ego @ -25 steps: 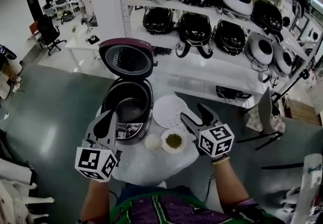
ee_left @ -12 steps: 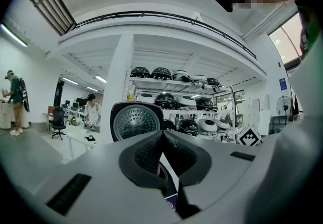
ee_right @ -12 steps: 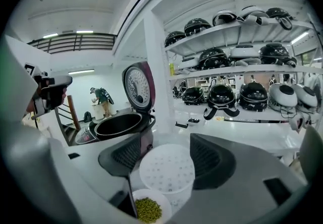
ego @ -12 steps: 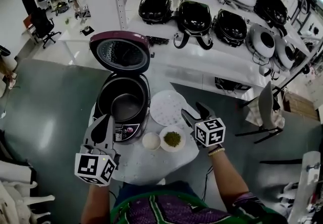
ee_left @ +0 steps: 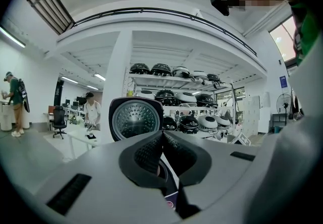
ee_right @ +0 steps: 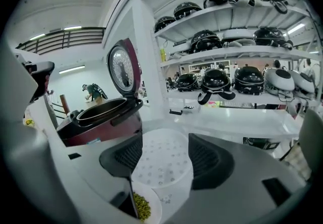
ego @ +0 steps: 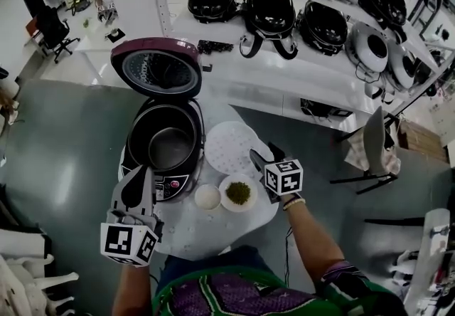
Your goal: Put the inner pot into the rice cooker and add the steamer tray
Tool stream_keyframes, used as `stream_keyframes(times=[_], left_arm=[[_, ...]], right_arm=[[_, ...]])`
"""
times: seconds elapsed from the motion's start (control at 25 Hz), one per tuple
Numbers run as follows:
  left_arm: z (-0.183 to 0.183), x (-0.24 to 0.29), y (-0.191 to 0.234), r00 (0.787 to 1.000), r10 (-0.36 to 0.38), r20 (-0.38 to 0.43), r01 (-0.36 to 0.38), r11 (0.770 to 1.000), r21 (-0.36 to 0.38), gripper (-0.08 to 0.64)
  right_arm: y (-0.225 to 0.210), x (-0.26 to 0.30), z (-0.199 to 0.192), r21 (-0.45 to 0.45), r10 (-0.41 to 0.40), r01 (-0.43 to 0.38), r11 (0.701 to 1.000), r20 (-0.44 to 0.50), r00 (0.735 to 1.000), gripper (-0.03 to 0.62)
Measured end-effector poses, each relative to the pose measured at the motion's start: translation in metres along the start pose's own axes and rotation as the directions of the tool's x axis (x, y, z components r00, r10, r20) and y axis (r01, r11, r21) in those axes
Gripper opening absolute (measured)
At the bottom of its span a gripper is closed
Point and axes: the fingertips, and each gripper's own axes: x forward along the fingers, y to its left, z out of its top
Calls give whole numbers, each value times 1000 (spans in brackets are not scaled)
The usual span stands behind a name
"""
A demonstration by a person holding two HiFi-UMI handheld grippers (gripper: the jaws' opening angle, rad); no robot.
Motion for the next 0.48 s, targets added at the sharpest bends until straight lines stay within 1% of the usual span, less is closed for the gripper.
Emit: stream_keyframes(times=[0.2,0.48], left_arm=[[2,6,3,1000,10,-7,-10,1000,1,21],[-11,6,11,999,23,-48,-23,1000,4,21]], right_arm=[[-17,25,-24,30,-23,24,999,-45,999,265],[-38,58,-51,63,-47,53,997,-98,994,264]])
